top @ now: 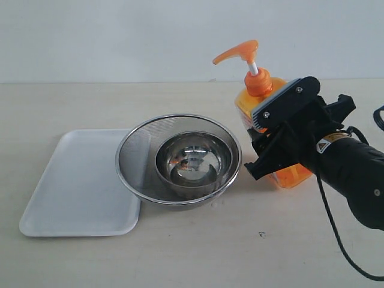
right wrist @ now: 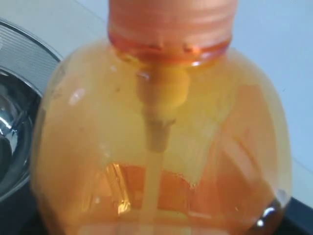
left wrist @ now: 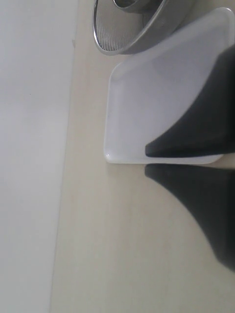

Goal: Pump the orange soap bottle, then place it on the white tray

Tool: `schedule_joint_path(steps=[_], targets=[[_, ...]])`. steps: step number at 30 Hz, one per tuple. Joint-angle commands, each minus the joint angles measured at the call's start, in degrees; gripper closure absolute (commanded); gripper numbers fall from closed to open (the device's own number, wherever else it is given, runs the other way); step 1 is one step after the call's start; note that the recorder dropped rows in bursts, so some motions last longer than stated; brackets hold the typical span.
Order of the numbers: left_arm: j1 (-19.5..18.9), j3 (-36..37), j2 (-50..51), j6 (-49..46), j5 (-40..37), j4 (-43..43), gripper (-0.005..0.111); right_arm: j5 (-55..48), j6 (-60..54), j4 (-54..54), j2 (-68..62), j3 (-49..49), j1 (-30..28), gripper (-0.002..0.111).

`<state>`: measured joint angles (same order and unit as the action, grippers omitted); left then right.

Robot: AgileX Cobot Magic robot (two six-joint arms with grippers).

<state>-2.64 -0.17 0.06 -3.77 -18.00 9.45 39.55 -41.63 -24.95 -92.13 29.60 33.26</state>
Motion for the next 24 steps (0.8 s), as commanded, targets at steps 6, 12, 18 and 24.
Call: schedule_joint_path(steps=[6, 12, 18, 24], targets=[[-0.16, 0.17, -0.06, 0.32, 0.14, 0.63, 0.102, -4.42, -2.55, -0.17, 0.04, -0.13, -0.05, 0.108], [-0.16, 0.17, -0.06, 0.32, 0.14, 0.63, 0.102, -4.57, -2.55, -0.17, 0.04, -0.13, -0.05, 0.108], [-0.16, 0.17, -0.06, 0.32, 0.14, 0.63, 0.102, -4.67, -2.56, -0.17, 0.04, -0.13, -0.05, 0.108], [-0.16, 0.17, -0.06, 0.32, 0.14, 0.63, 0.102, -4.67, -2.56, -0.17, 0.04, -0.13, -0.05, 0.108]])
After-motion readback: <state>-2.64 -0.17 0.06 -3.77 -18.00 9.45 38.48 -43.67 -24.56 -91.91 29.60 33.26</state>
